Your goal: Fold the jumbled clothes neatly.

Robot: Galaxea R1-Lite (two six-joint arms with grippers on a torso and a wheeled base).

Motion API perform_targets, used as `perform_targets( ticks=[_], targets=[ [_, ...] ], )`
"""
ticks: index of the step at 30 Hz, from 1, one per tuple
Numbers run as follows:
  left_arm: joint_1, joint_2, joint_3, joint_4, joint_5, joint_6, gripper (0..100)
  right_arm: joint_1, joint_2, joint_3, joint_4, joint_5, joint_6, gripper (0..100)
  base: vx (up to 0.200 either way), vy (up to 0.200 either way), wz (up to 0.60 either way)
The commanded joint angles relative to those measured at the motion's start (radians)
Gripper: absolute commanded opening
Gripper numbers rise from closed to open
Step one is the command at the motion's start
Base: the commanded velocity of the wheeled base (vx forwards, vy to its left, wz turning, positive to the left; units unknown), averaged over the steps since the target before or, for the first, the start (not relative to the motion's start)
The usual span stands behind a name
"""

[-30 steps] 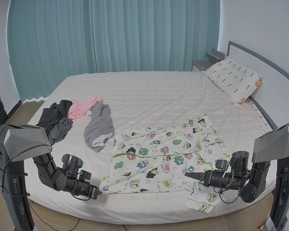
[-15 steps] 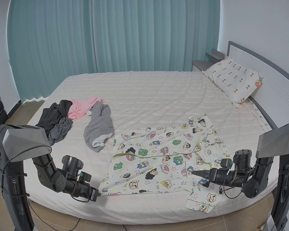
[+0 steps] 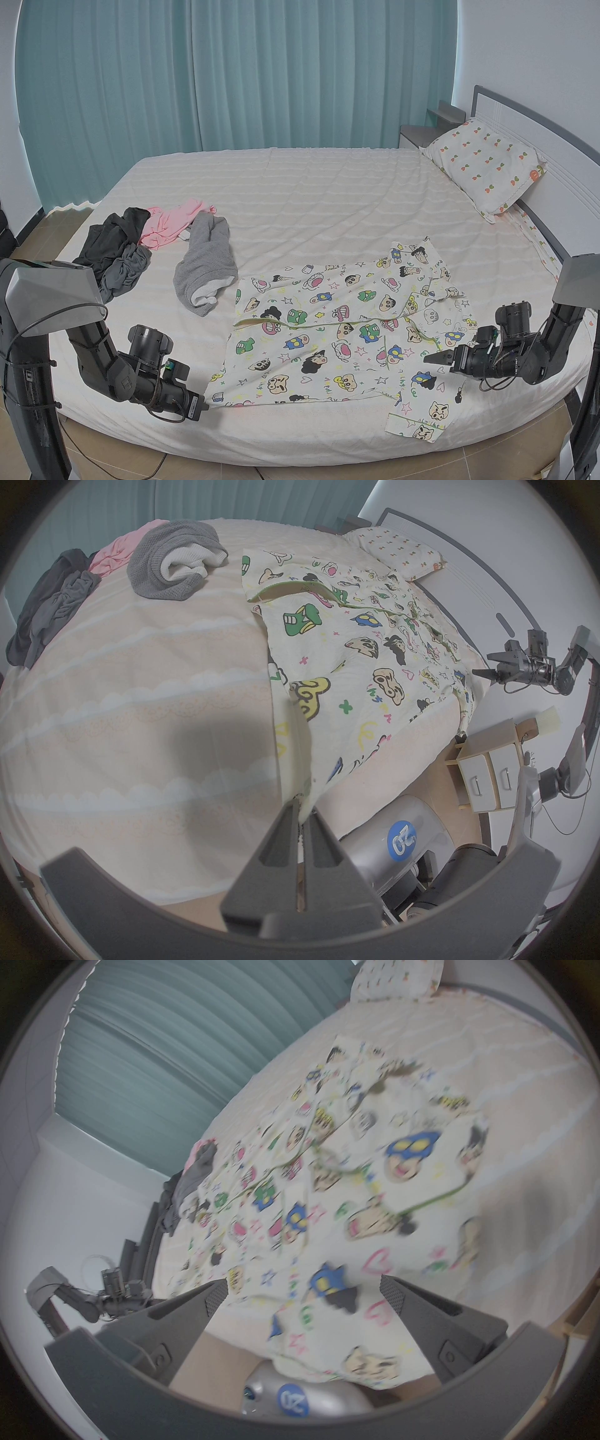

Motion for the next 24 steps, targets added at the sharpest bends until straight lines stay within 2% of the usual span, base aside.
perform_targets(
  ticks=[1, 4, 14, 21, 24],
  targets=[
    [-0.001, 0.005, 0.004, -0.008, 0.000, 0.001, 0, -0.069, 0.027, 0.009, 0.001, -0.020, -0.042, 100, 0.000, 0.000, 0.00],
    [-0.001, 0.005, 0.004, -0.010, 0.000, -0.001, 0, -0.100, 0.058, 0.011, 0.002, -0.020, -0.089, 100, 0.000, 0.000, 0.00],
    [-0.001, 0.007, 0.003, -0.011, 0.001, 0.001, 0, -0.092, 0.113, -0.026, 0.011, -0.029, -0.177, 100, 0.000, 0.000, 0.00],
    [-0.001, 0.007, 0.004, -0.011, 0.003, 0.002, 0, -0.060, 0.132, -0.054, 0.033, -0.080, -0.192, 100, 0.000, 0.000, 0.00],
    [-0.001, 0.007, 0.006, -0.011, 0.003, 0.002, 0, -0.059, 0.124, -0.048, 0.056, -0.121, -0.193, 100, 0.000, 0.000, 0.00]
  ],
)
